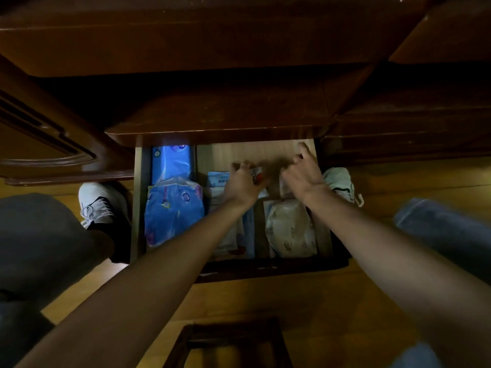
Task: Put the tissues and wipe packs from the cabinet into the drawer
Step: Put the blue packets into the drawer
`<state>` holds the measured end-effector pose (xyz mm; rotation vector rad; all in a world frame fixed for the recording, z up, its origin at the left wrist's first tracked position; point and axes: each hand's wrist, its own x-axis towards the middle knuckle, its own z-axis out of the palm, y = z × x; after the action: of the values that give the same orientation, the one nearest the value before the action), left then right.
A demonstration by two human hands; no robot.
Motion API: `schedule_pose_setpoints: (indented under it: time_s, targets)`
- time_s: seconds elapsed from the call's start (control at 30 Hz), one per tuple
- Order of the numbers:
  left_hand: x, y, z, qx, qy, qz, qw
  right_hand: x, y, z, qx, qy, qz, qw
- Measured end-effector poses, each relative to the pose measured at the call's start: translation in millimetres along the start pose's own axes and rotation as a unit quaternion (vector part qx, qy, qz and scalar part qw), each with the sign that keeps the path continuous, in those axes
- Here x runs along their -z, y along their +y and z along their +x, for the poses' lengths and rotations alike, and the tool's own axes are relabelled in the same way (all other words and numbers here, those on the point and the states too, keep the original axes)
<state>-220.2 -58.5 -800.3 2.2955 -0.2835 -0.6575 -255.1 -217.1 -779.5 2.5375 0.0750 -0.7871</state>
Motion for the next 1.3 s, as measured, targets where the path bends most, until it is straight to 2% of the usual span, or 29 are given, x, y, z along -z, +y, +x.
schedule_pose_setpoints:
  time_s: [0.1, 0.27, 0.5, 0.57, 0.67, 0.8, 0.87, 0.93, 0.97, 1.0, 1.03, 1.1, 1.17, 1.23, 1.3]
  targets:
    - [-13, 17, 15, -0.002, -0.029, 0.017, 0.999, -3, 6, -2, -0.005, 0.027, 0.01, 1.0]
    - [-23, 22, 25, -0.059, -0.144, 0.12, 0.981, -11, 12, -6, -0.001, 0.061, 0.01, 0.998]
    - [-20, 5, 25, -0.082, -0.184, 0.174, 0.964, -13, 7, -3, 0.004, 0.065, 0.023, 0.998]
    - [-14, 2, 23, -0.097, -0.193, 0.223, 0.951, -13, 5, -4, -0.006, 0.076, 0.034, 0.997]
    - [-4, 9, 11, -0.131, -0.163, 0.276, 0.938, -7, 1, -8, -0.023, 0.105, 0.05, 0.993]
    - [42, 19, -17, -0.127, -0.001, 0.18, 0.976, 23, -19, -14, -0.028, 0.132, 0.146, 0.98]
    - [82, 9, -32, -0.14, 0.116, 0.154, 0.971, 41, -42, -16, -0.019, 0.132, 0.303, 0.944]
    - [122, -10, -48, -0.125, 0.197, 0.155, 0.96, 64, -71, -20, -0.01, 0.063, 0.521, 0.851]
    - [139, -22, -55, -0.097, 0.212, 0.158, 0.959, 78, -87, -22, -0.003, 0.02, 0.602, 0.798]
    - [153, -36, -61, -0.059, 0.212, 0.157, 0.963, 89, -103, -25, 0.006, -0.01, 0.642, 0.767]
    - [164, -51, -67, -0.017, 0.197, 0.153, 0.968, 99, -118, -27, 0.019, -0.022, 0.652, 0.757]
    - [175, -76, -79, 0.039, 0.16, 0.149, 0.975, 105, -140, -29, 0.027, 0.002, 0.618, 0.786]
    - [175, -89, -88, 0.044, 0.155, 0.157, 0.974, 109, -138, -28, 0.01, 0.03, 0.609, 0.792]
    - [171, -89, -91, 0.037, 0.167, 0.148, 0.974, 113, -115, -28, -0.027, 0.049, 0.636, 0.77]
    - [164, -81, -87, 0.044, 0.16, 0.107, 0.98, 118, -79, -28, -0.075, 0.087, 0.681, 0.723]
